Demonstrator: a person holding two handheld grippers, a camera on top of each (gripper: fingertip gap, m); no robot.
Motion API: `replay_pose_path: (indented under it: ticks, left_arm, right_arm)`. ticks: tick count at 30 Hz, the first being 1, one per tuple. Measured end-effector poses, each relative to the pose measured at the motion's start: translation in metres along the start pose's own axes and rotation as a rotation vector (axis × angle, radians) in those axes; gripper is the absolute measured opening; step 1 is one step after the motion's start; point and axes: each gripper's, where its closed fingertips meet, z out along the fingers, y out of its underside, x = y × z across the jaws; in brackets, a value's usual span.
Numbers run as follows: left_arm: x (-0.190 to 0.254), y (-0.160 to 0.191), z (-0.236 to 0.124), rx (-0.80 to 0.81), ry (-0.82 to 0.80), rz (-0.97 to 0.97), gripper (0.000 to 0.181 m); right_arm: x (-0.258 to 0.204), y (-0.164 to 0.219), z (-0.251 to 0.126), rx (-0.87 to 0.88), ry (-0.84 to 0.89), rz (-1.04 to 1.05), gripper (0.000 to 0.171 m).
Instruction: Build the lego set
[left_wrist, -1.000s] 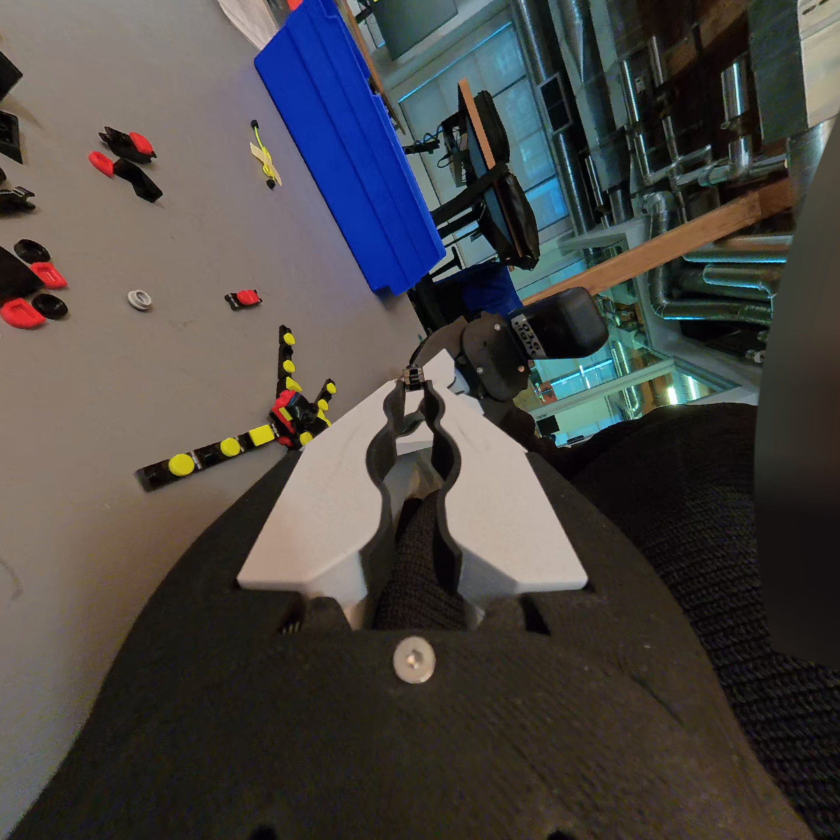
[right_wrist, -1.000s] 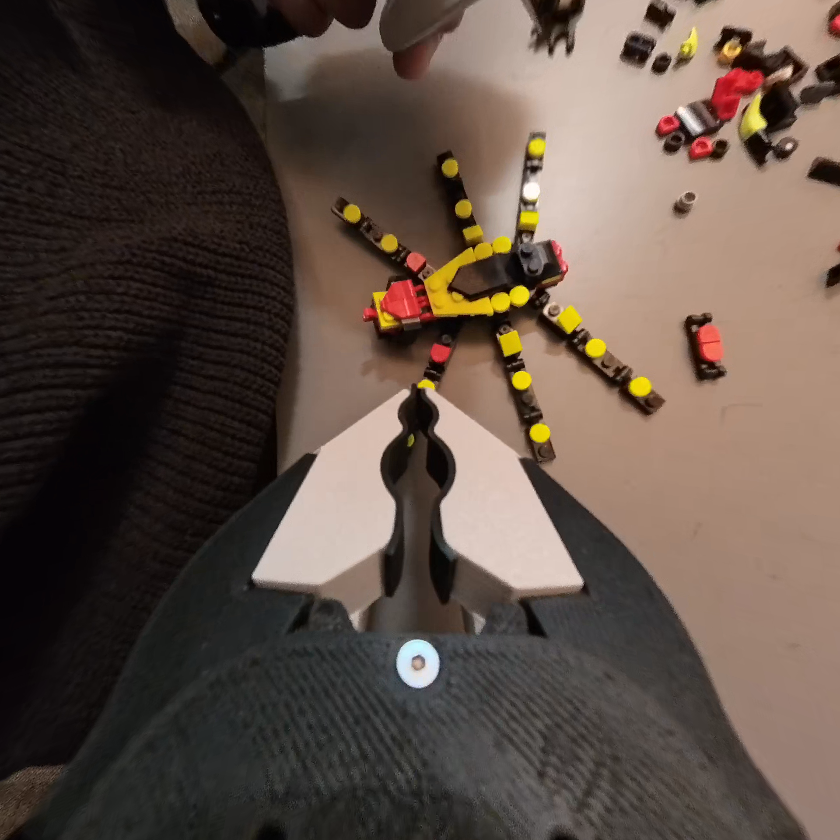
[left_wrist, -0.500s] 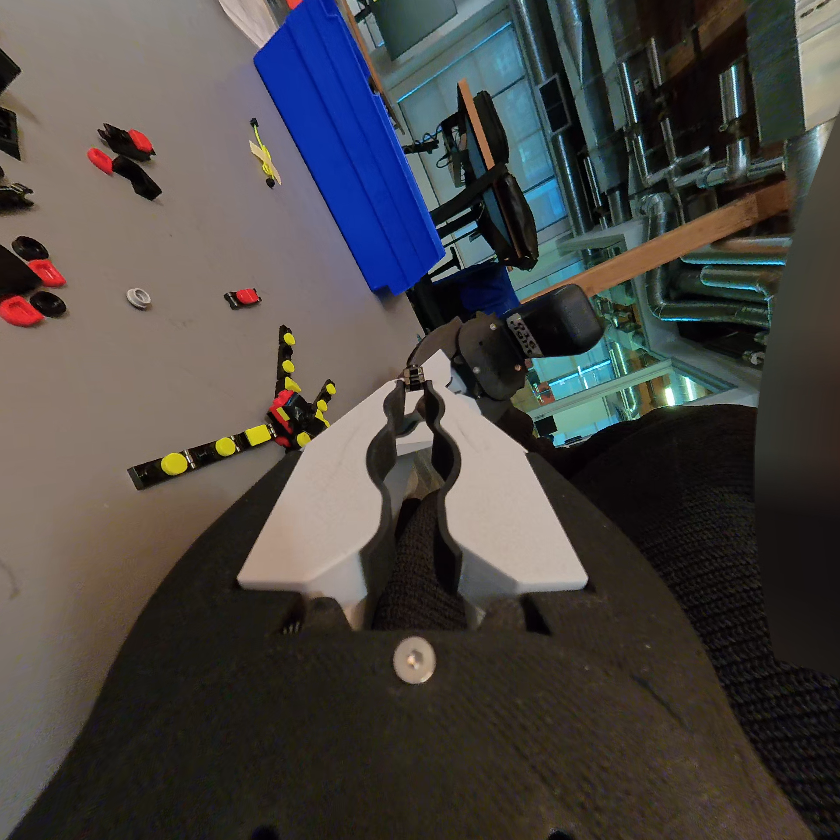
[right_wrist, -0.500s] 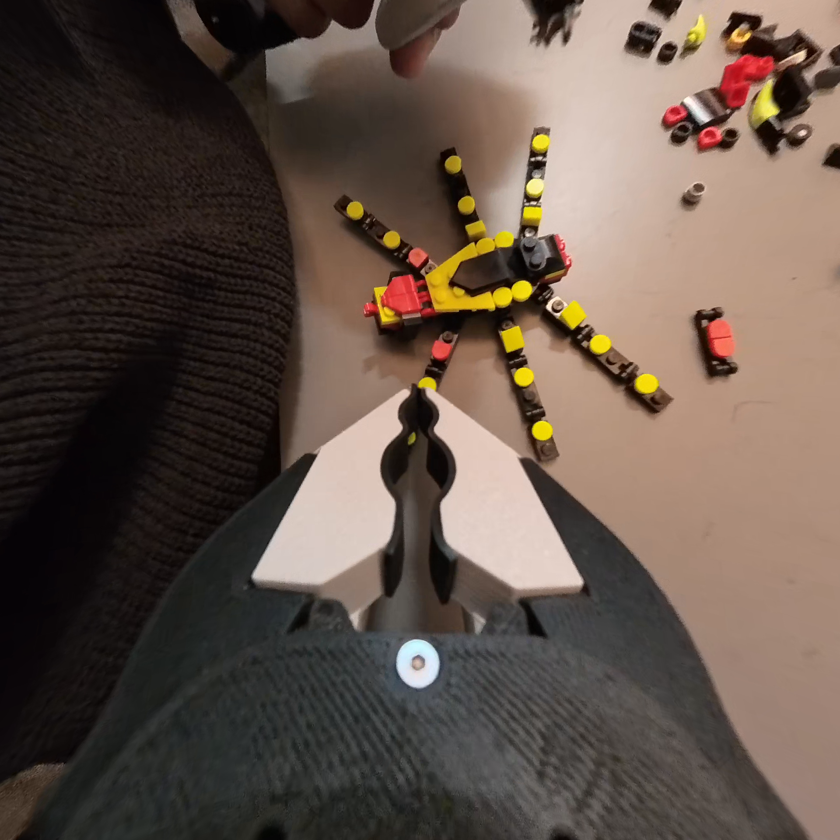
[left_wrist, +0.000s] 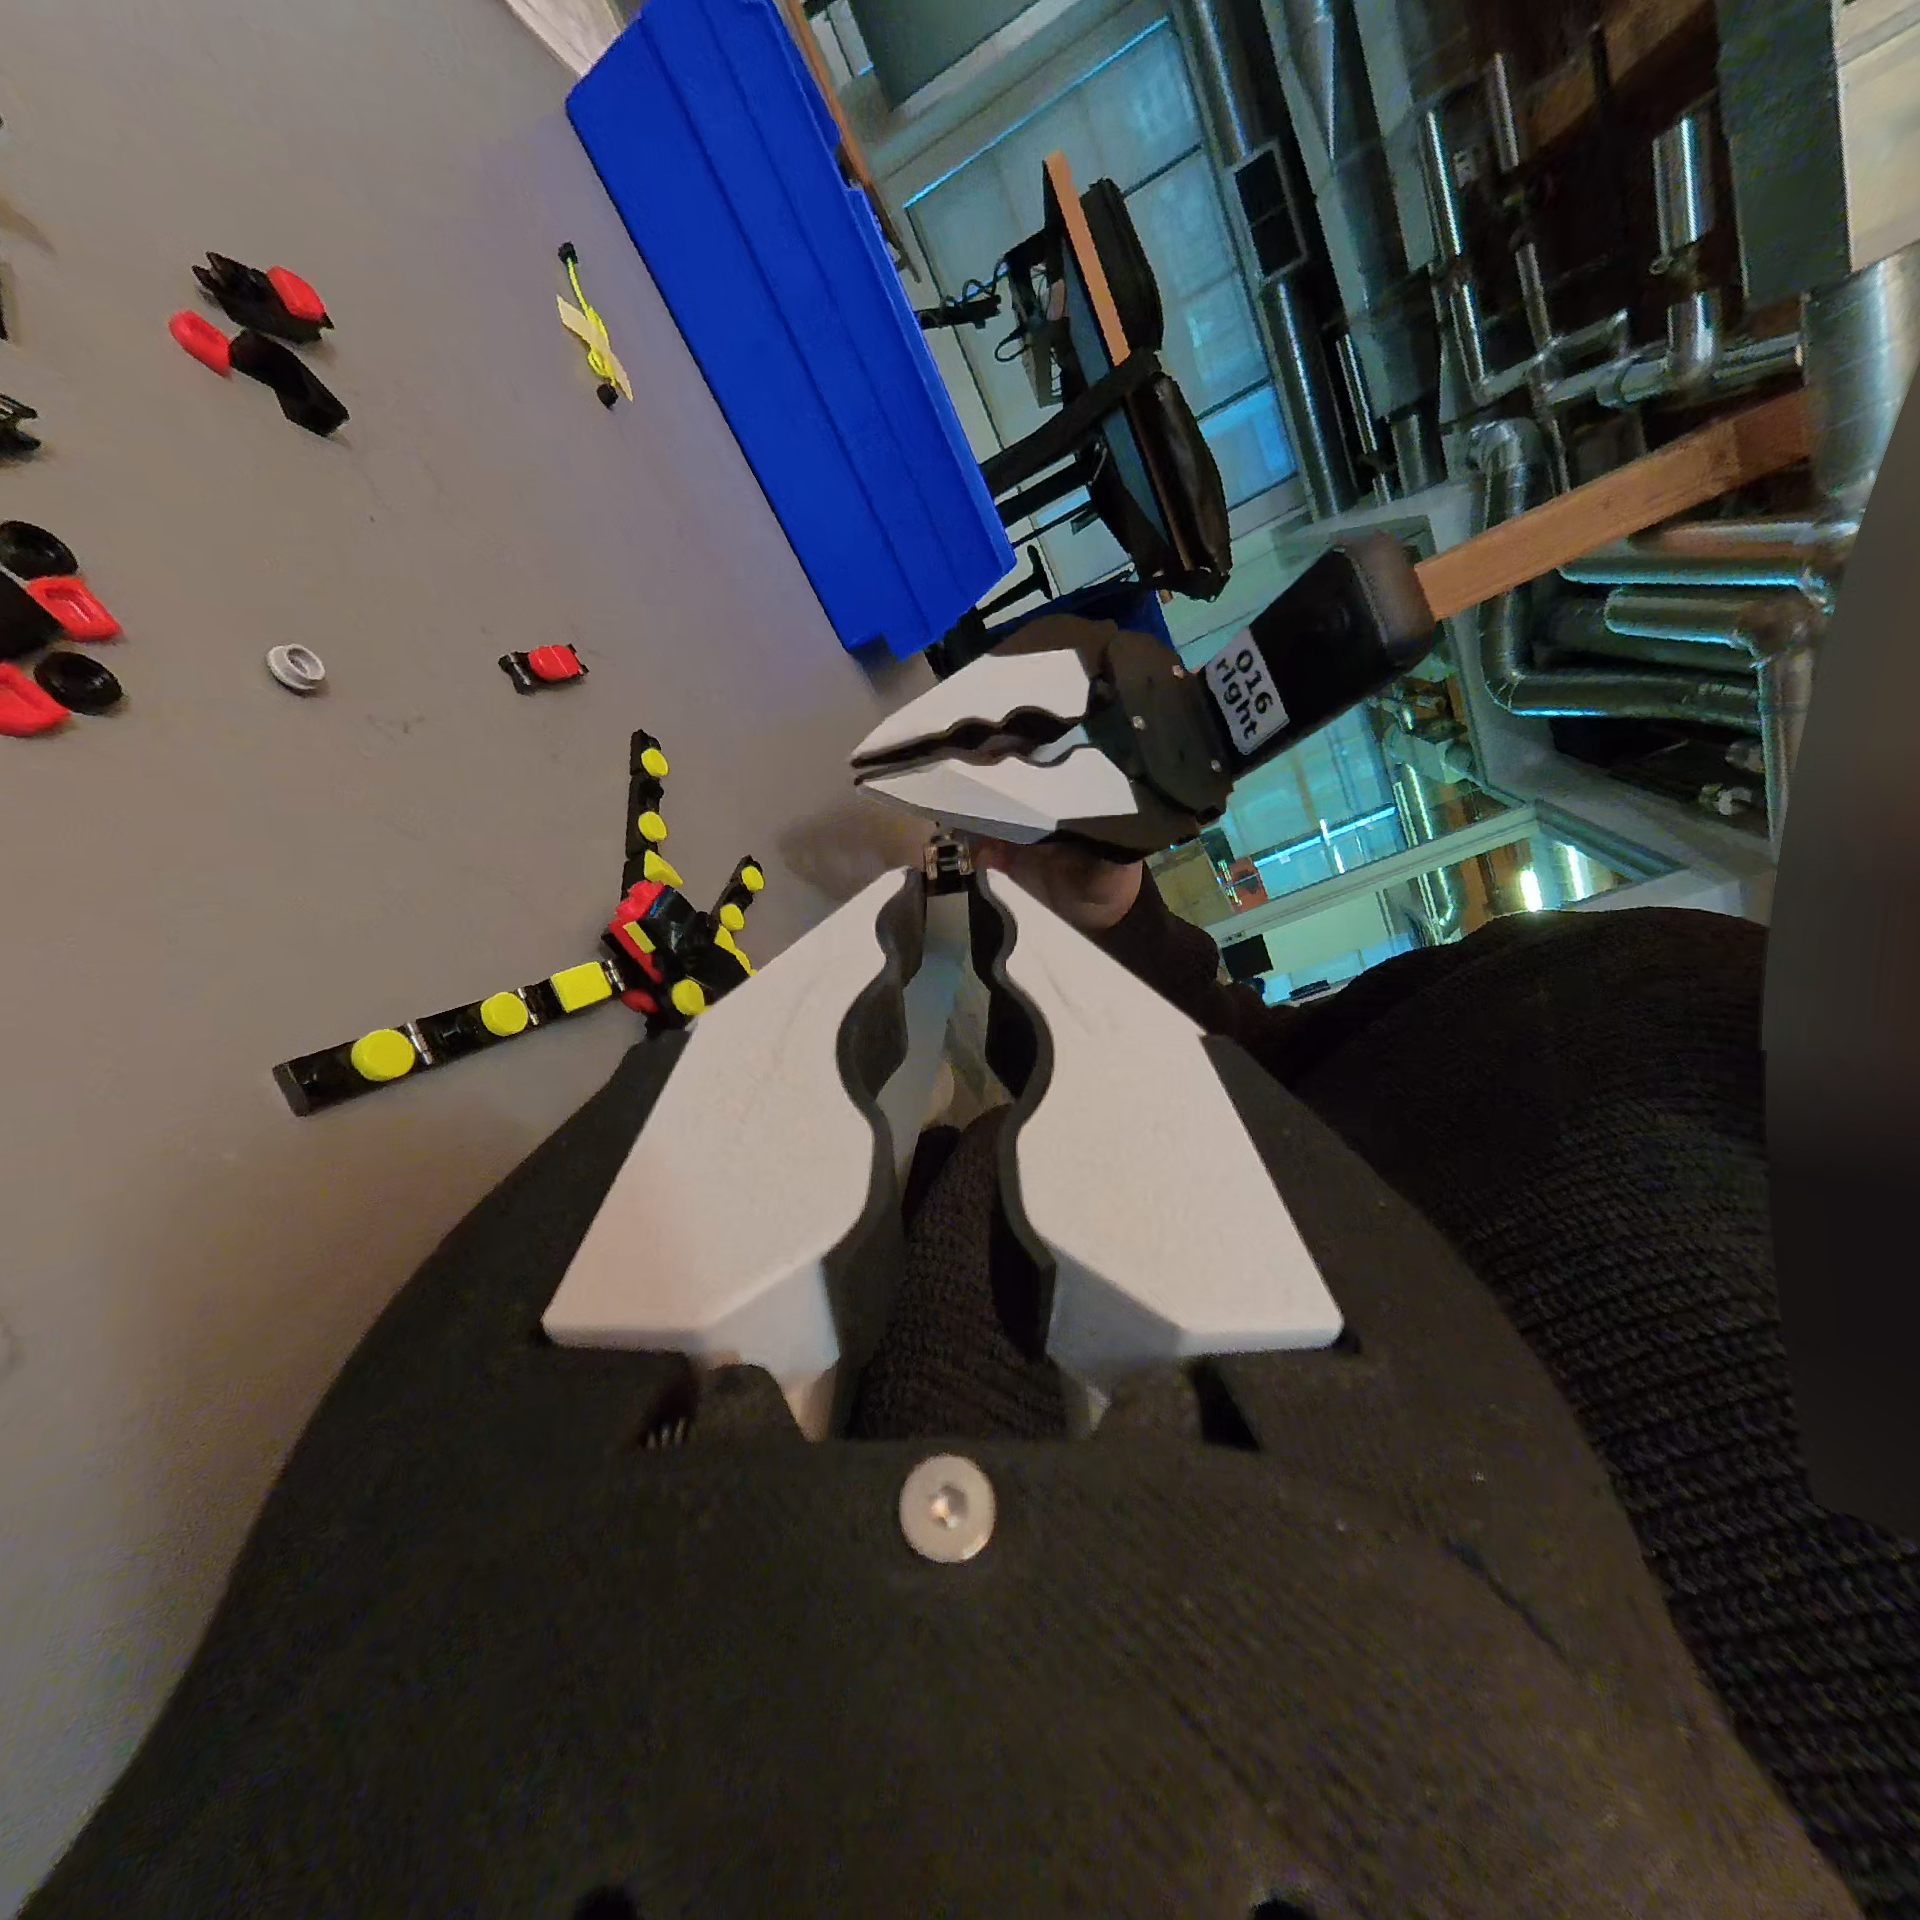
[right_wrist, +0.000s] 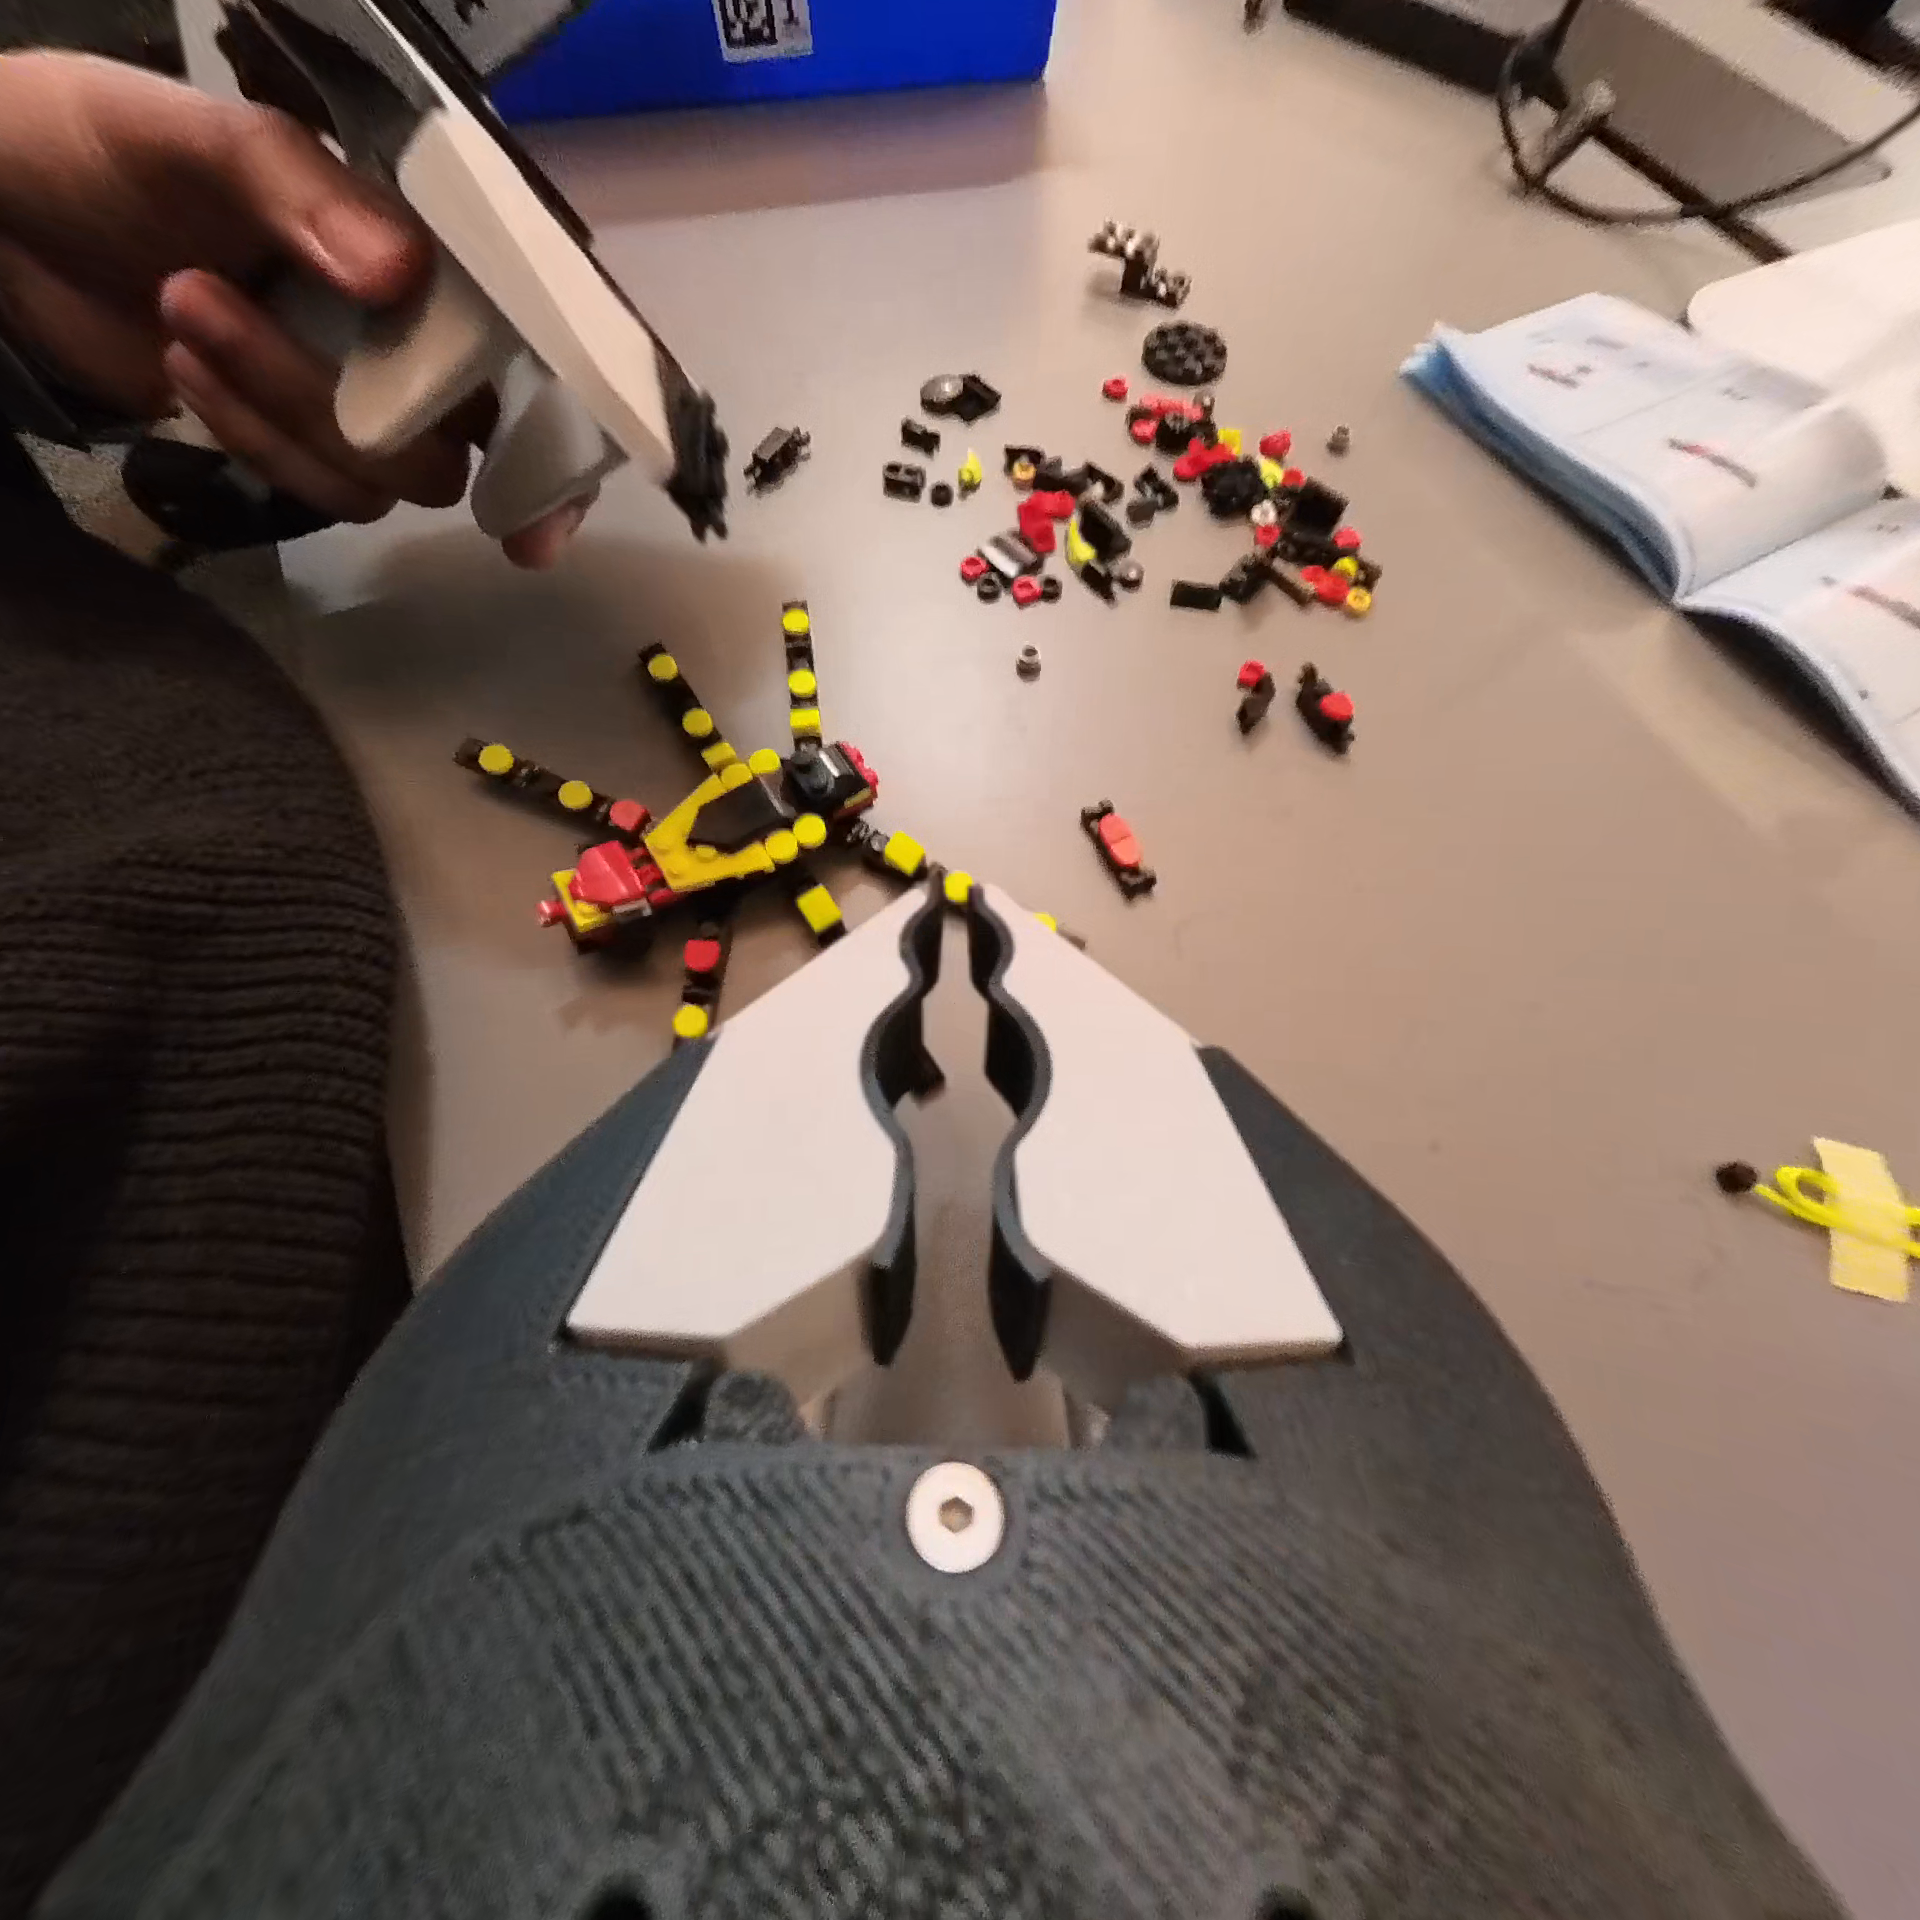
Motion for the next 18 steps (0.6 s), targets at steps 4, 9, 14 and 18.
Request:
replay_pose_path:
  ticks: [4,9,14,18]
  left_arm:
    - [0.004,0.013,0.006,-0.062,0.021,-0.002,0.007]
    - [0.008,0.017,0.013,-0.037,0.019,-0.007,0.007]
    - [0.005,0.027,0.021,-0.059,-0.047,0.049,0.007]
    - [0.001,0.036,0.024,-0.111,-0.096,0.078,0.008]
  right_arm:
    - [-0.018,-0.021,0.005,0.061,0.024,-0.139,0.018]
    - [-0.044,-0.025,0.019,0.005,0.068,-0.363,0.024]
    - [-0.055,-0.029,0.028,-0.015,0.086,-0.413,0.024]
    - [-0.059,-0.026,0.03,-0.041,0.061,-0.393,0.01]
